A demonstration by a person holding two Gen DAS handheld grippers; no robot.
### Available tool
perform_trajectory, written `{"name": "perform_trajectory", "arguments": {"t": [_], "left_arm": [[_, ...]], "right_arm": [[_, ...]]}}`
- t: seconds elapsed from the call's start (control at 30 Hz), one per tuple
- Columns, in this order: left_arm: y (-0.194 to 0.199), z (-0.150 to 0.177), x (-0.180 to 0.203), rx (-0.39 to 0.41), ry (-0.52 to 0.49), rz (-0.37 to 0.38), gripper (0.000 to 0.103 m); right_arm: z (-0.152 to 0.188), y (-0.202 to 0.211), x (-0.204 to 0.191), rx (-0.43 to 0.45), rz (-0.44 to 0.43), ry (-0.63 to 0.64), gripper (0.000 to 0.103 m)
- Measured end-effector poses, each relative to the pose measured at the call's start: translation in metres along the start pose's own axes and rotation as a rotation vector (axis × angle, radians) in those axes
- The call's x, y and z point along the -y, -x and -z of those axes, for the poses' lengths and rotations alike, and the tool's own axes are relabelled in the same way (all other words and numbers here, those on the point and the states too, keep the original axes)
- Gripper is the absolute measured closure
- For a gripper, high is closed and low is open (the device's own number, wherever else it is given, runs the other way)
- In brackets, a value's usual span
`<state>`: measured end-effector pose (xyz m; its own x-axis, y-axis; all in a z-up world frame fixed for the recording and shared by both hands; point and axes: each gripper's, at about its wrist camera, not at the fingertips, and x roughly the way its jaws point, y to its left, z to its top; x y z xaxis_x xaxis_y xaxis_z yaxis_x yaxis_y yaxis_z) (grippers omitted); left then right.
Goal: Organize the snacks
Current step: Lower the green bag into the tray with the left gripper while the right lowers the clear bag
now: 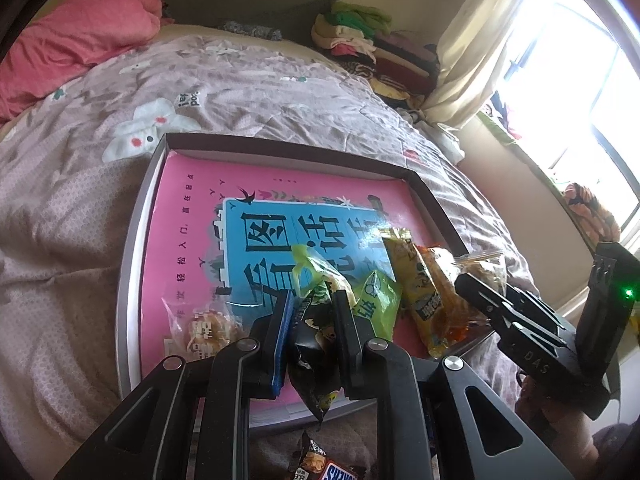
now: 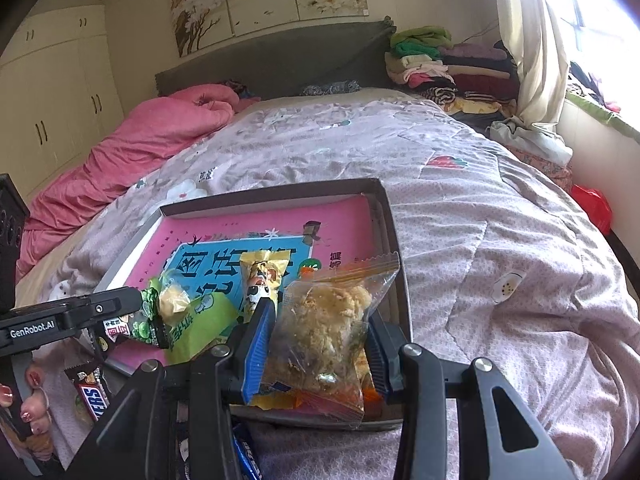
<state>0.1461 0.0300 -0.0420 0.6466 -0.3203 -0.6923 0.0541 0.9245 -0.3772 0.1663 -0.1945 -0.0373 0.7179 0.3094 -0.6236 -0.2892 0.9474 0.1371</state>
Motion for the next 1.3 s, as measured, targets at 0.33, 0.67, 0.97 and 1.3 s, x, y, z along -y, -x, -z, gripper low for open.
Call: {"name": "perform_trajectory", "arguments": {"t": [0.33,0.67,0.97,1.3], "left_arm": [[-0.003,0.001,0.001,-0.012,0.005,0.035,0.083],[-0.005,-0.001,0.002,-0.017,-0.005,0.046,0.083],[-0.006,-0.001,0.001,-0.019,0.003,0.045,0.083],[-0.006,0.002,-0.004,-0.018,0.002,0.054,0.083]], "right_arm": [[0.002,-0.008,-0.013,-0.007,-0.034,0.047,0.06],[0.005,-0.012,-0.021,-0.008,-0.076,0.059,0.06],[0.008,-0.012,-0.034,-0.003,-0.112,0.103,0.06],[0.013,-0.012,-0.042,-0.002,-0.129,0.139,0.059]]}}
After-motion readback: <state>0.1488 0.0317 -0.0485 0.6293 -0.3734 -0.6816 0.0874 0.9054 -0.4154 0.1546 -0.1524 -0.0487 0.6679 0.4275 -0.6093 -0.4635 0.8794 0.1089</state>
